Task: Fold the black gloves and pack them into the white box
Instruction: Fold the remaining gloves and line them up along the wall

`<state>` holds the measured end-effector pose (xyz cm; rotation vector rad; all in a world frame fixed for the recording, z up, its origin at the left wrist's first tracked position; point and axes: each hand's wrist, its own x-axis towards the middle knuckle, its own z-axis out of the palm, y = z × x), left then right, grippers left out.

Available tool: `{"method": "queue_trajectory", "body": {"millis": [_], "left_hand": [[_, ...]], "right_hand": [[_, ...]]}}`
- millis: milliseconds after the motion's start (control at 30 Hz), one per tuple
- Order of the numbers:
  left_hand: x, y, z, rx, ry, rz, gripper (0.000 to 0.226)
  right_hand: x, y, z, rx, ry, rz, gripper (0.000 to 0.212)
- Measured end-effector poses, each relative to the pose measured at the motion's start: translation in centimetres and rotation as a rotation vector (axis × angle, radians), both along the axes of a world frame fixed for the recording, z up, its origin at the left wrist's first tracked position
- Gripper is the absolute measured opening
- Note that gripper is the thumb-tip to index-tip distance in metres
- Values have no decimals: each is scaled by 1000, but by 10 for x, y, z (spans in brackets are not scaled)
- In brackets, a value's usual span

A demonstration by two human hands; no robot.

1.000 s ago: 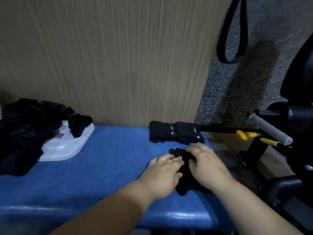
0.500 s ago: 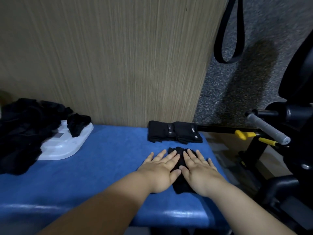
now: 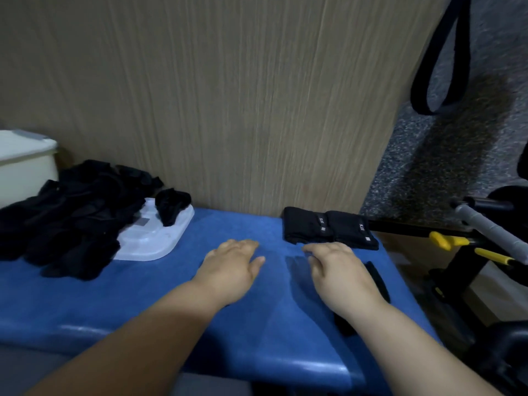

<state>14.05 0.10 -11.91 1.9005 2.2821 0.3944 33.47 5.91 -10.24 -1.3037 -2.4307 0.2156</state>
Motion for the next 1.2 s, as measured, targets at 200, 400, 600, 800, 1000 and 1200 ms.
{"method": "queue_trajectory", "body": {"millis": [200, 400, 600, 800, 1000, 1200], "left_hand": [[-72, -32, 0, 131, -75, 408, 38], [-122, -44, -2, 156, -84, 495, 37], [-141, -45, -7, 179, -118, 453, 35], [-146, -43, -5, 218, -244, 447, 37], [-150, -44, -8, 219, -281, 435, 37], [-148, -42, -8, 304, -426, 449, 37]], "right_hand": [[-75, -15, -11, -119, 97, 167, 34], [-160, -21, -24, -240, 117, 274, 36], [-233, 1, -22, -317, 218, 203, 41], [-280, 20, -26, -375, 287, 70, 59], [-299, 27, -30, -297, 178, 4, 16], [-270, 21, -22, -502, 374, 80, 28]]}}
